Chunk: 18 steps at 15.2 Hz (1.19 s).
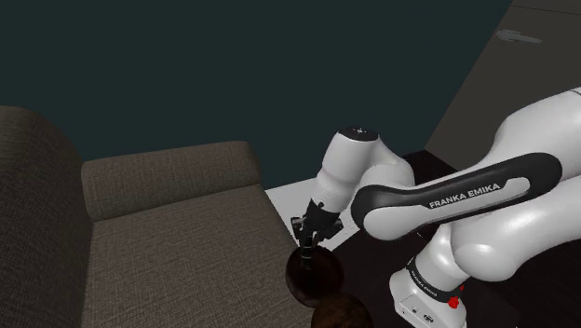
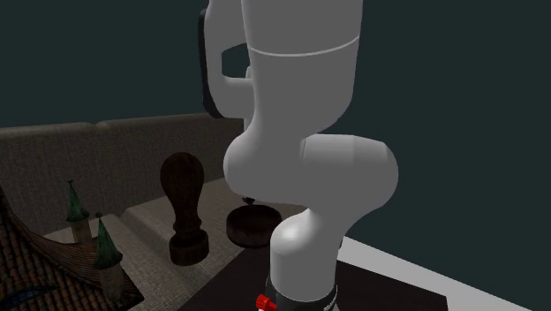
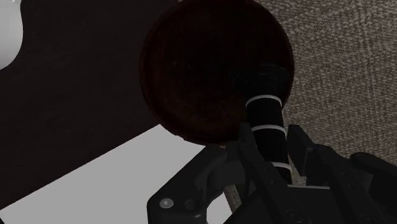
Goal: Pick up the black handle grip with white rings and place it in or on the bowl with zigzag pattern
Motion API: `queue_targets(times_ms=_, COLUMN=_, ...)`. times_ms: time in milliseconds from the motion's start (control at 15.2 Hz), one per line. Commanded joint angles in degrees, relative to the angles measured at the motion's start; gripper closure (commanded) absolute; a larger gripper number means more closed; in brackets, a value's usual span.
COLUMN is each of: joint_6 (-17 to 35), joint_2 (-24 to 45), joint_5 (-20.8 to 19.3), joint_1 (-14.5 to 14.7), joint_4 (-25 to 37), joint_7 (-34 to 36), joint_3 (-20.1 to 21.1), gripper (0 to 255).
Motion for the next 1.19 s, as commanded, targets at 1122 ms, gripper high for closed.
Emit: queue_targets(times_ms=1122, joint_6=13.19, joint_2=3.83, joint_5=7.86, joint_1=5.64, joint_4=-9.77, joint_7=-0.2, joint_3=3.74, gripper=255)
